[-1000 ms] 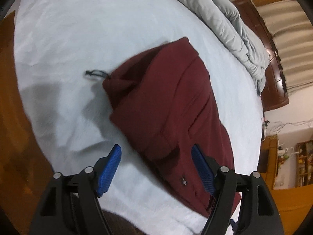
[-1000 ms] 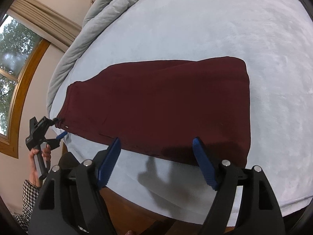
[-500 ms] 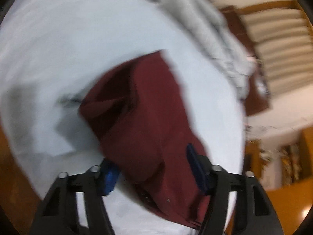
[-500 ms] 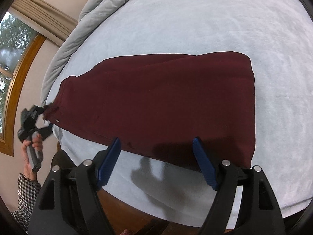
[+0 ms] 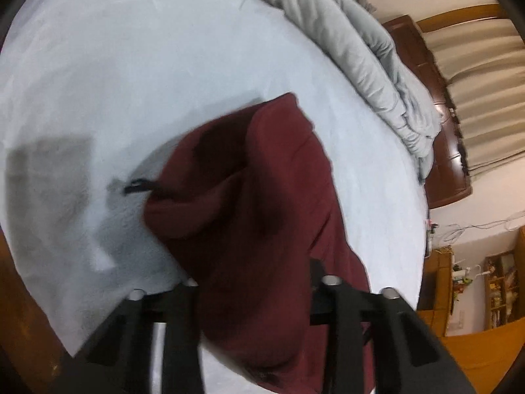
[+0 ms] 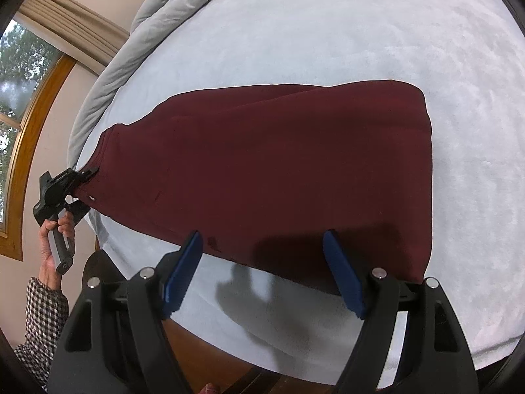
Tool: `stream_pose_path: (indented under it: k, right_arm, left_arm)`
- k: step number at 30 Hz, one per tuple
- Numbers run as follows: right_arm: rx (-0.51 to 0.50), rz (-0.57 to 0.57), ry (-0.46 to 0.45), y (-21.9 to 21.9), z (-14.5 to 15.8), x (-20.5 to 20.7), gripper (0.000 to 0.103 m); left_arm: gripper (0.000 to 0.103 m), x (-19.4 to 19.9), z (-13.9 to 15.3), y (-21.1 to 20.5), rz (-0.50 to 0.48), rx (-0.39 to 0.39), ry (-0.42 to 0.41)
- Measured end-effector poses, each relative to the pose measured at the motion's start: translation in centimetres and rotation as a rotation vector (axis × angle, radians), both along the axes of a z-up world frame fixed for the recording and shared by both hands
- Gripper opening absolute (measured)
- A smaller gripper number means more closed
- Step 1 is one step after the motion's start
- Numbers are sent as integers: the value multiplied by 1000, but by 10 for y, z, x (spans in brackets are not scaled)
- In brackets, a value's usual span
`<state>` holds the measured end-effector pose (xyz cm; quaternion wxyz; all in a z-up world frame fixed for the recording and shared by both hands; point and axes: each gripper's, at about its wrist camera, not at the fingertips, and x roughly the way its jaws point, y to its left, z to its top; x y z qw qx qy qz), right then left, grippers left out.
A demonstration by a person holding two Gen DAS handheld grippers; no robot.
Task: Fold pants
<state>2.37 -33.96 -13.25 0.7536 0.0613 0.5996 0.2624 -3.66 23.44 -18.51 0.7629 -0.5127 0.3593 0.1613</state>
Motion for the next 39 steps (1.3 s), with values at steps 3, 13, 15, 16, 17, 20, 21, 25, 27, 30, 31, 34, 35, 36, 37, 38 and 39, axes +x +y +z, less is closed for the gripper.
stream_pose_path:
  k: [3,13,15,16,17,20,21,25,27,30,31,34,35,36,37,38,39]
  right_arm:
    - [4,1,0,-1,0,-1,76]
    - [48,-31,-28,-19,19,0,76]
    - [63,-44,-34,-25,22,0,76]
    - [69,-48,-35,-28,23,0,76]
    - [72,-56,-39,-32,25,0,76]
    - [88,-70,-42,-42,26,1,76]
    - [93,-78,-43,-46,27,1,76]
    - [116,-100,-48,-57,28,0,76]
    - [122,-106,-47,-60,29,0,76]
    - [131,-114,-46,-64,29,-1,76]
    - [134,-114,-47,-66,29,-2,76]
    - [141,-114,-46,-67,28,-2,76]
    - [141,-113,-45,-67,28,-2,76]
    - [141,-112,-45,-68,27,-2,76]
    - [140,-111,-44,-67,26,-2,76]
    - [138,-111,-40,-66,25,-2,76]
    - [137,-111,-36,-66,23,-1,76]
  left_arm:
    - [28,-1,-4,1,9,-11,17]
    - [26,22,90,-68,-171,218,-169]
    - [26,30,109,-95,-241,285,-191]
    - [26,37,115,-106,-267,312,-196]
    - [26,39,121,-117,-296,337,-201]
    - [26,46,133,-160,-402,431,-197]
    - [26,48,135,-174,-440,455,-193]
    - [26,48,134,-226,-553,541,-163]
    - [27,50,131,-245,-594,570,-146]
    - [27,56,121,-279,-674,608,-103]
    - [27,59,119,-287,-692,615,-93]
    - [28,62,102,-313,-758,635,-52]
    - [28,63,95,-320,-778,644,-37]
    - [28,62,89,-326,-794,653,-24]
    - [28,60,85,-330,-802,656,-16]
    - [29,60,79,-337,-818,663,-2]
    - [30,62,77,-339,-828,667,6]
